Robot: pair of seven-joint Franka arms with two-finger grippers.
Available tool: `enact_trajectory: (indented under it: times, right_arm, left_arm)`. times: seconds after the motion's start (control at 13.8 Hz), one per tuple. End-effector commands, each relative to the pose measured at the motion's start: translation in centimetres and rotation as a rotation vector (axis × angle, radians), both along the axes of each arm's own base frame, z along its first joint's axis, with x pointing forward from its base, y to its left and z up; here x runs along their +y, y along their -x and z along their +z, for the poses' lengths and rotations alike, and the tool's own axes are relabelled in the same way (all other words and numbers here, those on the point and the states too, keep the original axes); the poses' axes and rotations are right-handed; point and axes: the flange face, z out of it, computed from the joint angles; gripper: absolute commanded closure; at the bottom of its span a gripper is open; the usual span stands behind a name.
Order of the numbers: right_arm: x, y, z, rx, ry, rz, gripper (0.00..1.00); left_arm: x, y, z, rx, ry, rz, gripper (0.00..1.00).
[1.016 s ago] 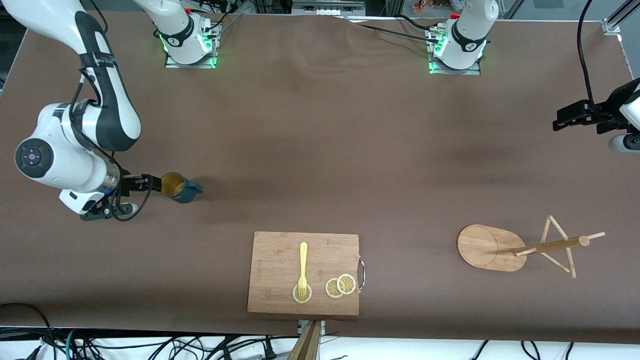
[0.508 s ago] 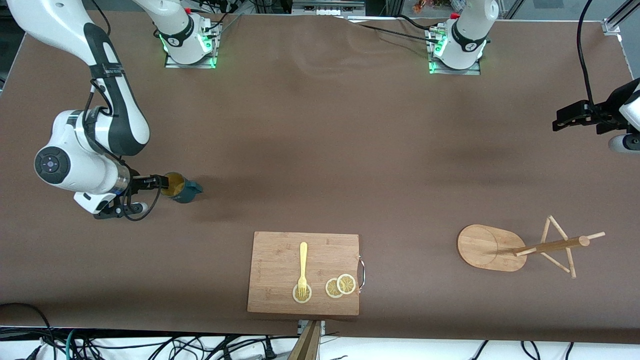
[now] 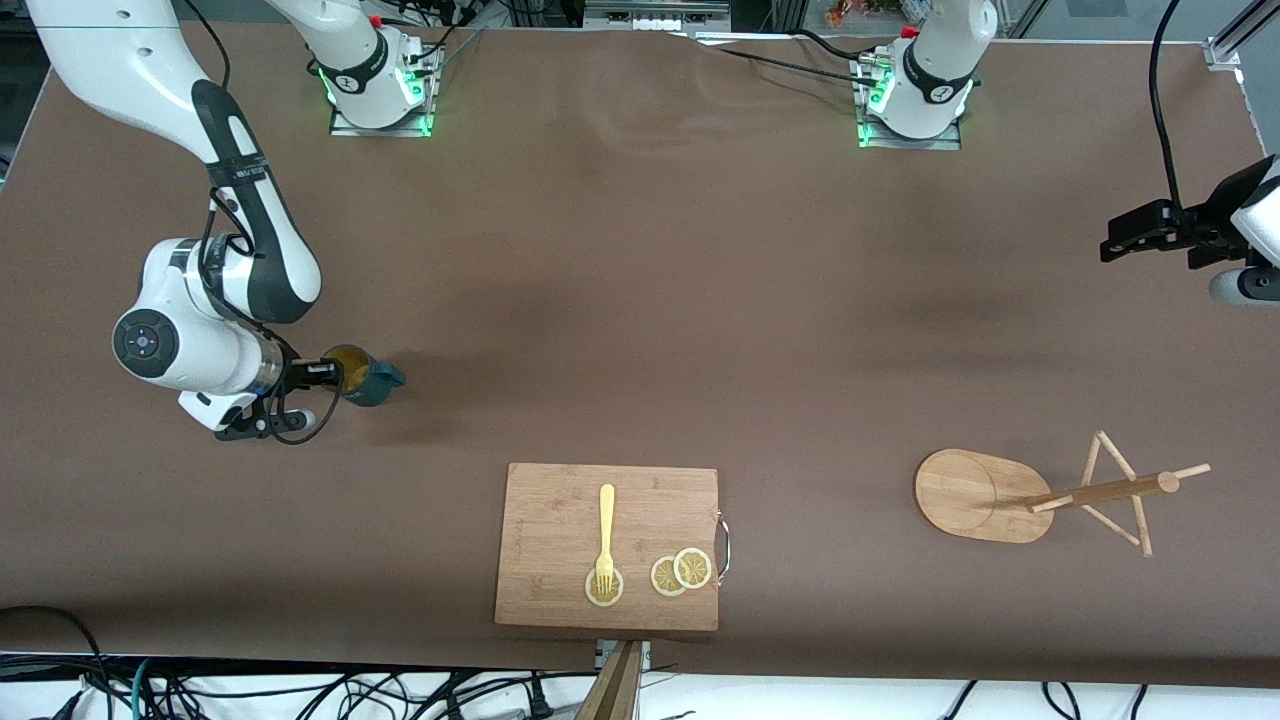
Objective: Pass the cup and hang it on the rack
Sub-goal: 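Reach the right gripper down to the teal mug and grasp its rim, then carry the teal mug with the right gripper to the table middle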
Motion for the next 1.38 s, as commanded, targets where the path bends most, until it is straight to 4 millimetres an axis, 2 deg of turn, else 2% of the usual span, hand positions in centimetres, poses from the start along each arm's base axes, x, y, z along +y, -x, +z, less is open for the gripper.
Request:
enact_trajectory:
  times: [0.0,0.15,0.22,0.44,0.58,0.73,0.87,1.09,1.31]
  right_arm:
    - [0.7,-0.1,0.7,-0.008,-0.012,-0.010,1.00]
    - [1.9,-0.2,1.2,-0.016,-0.018,0.014,1.00]
    - [3.1,-0.2,1.8,-0.025,-0.022,0.027,1.00]
    - [9.1,-0.8,5.1,-0.033,-0.020,0.068,1.00]
    - [14.8,-0.4,6.9,-0.038,-0.017,0.131,1.00]
    - [20.5,1.0,7.6,-0.063,-0.023,0.199,1.00]
    - [28.1,3.1,8.5,-0.105,-0.026,0.188,1.00]
    - [37.0,5.3,8.0,-0.124,-0.035,0.142,1.00]
    - [45.5,9.7,5.1,-0.118,-0.020,0.078,1.00]
  left_arm:
    - [-0.1,-0.4,0.6,-0.012,-0.010,0.005,0.00]
    - [-0.1,-0.4,0.6,-0.012,-0.010,0.005,0.00]
    - [-0.2,-0.4,0.6,-0.012,-0.010,0.005,0.00]
    - [-0.1,-0.4,0.6,-0.012,-0.010,0.007,0.00]
    - [-0.2,-0.4,0.6,-0.012,-0.009,0.005,0.00]
    - [-0.2,-0.4,0.6,-0.012,-0.010,0.005,0.00]
    - [-0.2,-0.4,0.6,-0.012,-0.008,0.005,0.00]
    - [-0.1,-0.4,0.6,-0.012,-0.009,0.007,0.00]
    - [-0.2,-0.4,0.6,-0.012,-0.009,0.005,0.00]
